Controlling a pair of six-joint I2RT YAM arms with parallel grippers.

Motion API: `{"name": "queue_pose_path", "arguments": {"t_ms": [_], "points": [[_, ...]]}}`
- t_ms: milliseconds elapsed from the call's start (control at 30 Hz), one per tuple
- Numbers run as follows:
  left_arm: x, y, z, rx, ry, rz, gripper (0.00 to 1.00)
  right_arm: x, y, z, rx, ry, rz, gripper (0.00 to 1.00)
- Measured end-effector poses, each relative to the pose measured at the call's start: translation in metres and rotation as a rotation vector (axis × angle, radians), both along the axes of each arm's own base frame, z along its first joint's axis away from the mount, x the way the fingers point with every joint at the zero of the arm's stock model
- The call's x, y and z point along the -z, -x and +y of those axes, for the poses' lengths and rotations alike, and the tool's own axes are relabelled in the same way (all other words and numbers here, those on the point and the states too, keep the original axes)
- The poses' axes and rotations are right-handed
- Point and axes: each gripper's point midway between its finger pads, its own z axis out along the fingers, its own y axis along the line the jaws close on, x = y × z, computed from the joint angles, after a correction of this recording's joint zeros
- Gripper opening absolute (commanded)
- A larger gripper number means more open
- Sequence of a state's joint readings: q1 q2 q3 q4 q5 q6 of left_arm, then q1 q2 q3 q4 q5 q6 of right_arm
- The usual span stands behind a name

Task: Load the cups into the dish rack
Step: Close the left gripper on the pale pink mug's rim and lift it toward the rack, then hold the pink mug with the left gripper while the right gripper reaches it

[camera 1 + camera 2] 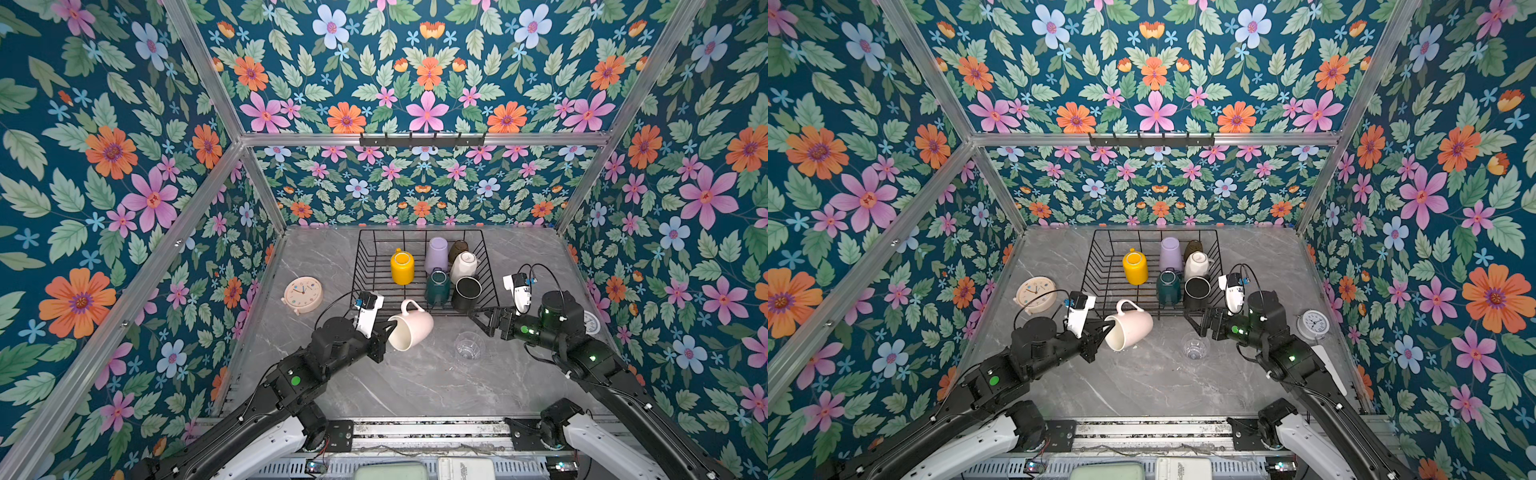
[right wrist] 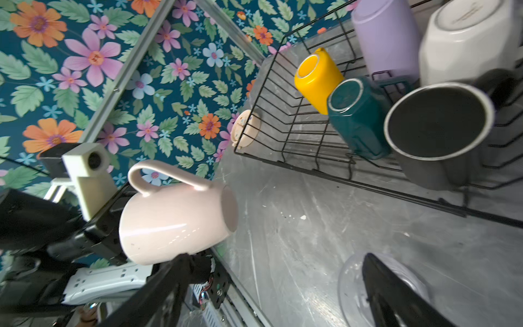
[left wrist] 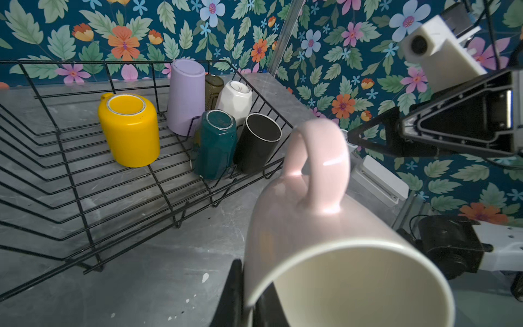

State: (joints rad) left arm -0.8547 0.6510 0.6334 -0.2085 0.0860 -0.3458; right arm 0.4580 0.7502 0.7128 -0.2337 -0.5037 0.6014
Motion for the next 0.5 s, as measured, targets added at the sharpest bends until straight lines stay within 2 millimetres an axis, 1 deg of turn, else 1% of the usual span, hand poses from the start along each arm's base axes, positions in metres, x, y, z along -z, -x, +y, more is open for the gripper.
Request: {"name": "queue_pose_path", "arguments": {"t_ms": [100,233,500], "points": [[-0.007,-0.003,-0.003,0.029,0.059,0.002,0.0,-0.011,0.001,0.01,-0.058,-0.056,-0.026,0.94],[-0.013,-0.004,-0.008,0.081,0.129,0.014,0.0,-0.022,0.002,0.02,-0.115,-0.098,-0.068,0.94],[-0.023,-0.007,-0.014,0.181,0.271,0.036,0.0,-0.029,-0.002,0.035,-0.194,-0.161,-0.096,0.94]]}}
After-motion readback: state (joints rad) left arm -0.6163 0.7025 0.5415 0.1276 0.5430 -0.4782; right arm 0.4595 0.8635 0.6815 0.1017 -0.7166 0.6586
